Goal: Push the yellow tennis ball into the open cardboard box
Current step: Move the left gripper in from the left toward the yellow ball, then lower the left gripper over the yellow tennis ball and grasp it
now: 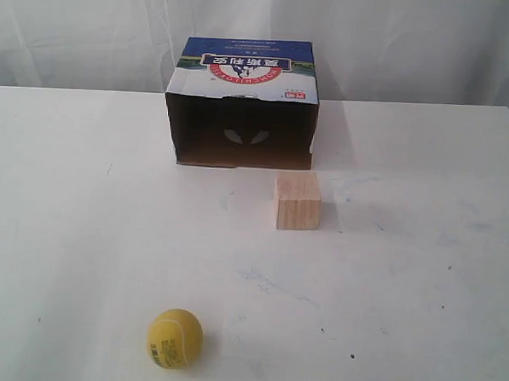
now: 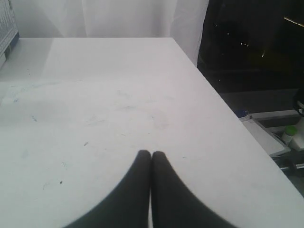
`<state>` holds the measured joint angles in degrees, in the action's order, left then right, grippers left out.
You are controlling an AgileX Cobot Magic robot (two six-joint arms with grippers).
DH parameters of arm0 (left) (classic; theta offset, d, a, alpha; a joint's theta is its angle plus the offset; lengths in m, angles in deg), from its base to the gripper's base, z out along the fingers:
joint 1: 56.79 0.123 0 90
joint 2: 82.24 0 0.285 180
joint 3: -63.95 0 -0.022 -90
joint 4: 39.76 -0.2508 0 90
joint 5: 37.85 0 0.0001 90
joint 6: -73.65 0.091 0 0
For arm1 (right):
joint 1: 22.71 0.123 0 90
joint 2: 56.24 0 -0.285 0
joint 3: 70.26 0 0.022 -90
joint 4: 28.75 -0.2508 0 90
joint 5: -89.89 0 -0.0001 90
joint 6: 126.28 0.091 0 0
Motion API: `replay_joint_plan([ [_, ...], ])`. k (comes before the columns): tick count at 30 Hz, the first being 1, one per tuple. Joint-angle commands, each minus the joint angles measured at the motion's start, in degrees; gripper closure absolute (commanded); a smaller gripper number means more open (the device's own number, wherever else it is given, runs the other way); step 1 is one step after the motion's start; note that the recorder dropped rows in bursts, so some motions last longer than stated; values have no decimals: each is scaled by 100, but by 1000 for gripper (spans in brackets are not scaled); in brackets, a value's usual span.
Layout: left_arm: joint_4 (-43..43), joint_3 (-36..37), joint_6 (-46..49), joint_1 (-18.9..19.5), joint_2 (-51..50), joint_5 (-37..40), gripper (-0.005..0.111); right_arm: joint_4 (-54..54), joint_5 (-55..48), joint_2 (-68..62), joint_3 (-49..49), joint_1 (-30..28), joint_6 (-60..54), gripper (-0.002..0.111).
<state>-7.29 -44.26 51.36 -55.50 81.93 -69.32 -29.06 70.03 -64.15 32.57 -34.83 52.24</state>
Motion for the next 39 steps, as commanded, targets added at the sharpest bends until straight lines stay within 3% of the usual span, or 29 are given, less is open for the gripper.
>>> replay_joint_plan([
  [1,-2404,-2026,1013,-8,-2444,2755,107,-11,14,12,-5,-25,19,108],
  [2,-3489,-2978,1162,-142,-3748,4364,107,-11,14,12,-5,-25,19,108],
  [3,-3718,-3619,1920,-251,-4697,5414,107,-11,14,12,-5,-25,19,108],
  [5,-3210,-4407,3672,-493,-5622,6739,107,-11,14,12,-5,-25,19,108],
  [6,-2582,-4534,4555,-575,-5819,7296,107,-11,14,12,-5,-25,19,108],
  [7,-1231,-4583,5890,-707,-5945,8207,107,-11,14,12,-5,-25,19,108],
  [8,-338,-4507,6542,-754,-5957,8703,107,-11,14,12,-5,-25,19,108],
  [9,1287,-4212,7502,-881,-5957,9235,107,-11,14,12,-5,-25,19,108],
  [10,2103,-3966,7877,-998,-5942,9254,107,-11,14,12,-5,-25,19,108],
  [11,3155,-3532,8362,-1291,-5942,8729,107,-11,14,12,-5,-25,19,108],
  [12,3518,-3252,8646,-1491,-5942,8238,107,-11,14,12,-5,-25,19,108],
  [15,3906,-2388,9466,-2216,-5942,6684,107,-11,14,12,-5,-25,19,108],
  [18,3906,-2041,9938,-2567,-5942,6565,107,-11,14,12,-5,-25,19,108],
  [23,4543,-1578,11335,-2599,-5942,5702,107,-11,14,12,-5,-25,19,108],
  [29,5601,-1503,13078,-2599,-6295,5542,107,-11,14,12,-5,-25,19,108],
  [39,6200,-1503,13687,-2599,-7269,5910,107,-11,14,12,-5,-25,19,108],
])
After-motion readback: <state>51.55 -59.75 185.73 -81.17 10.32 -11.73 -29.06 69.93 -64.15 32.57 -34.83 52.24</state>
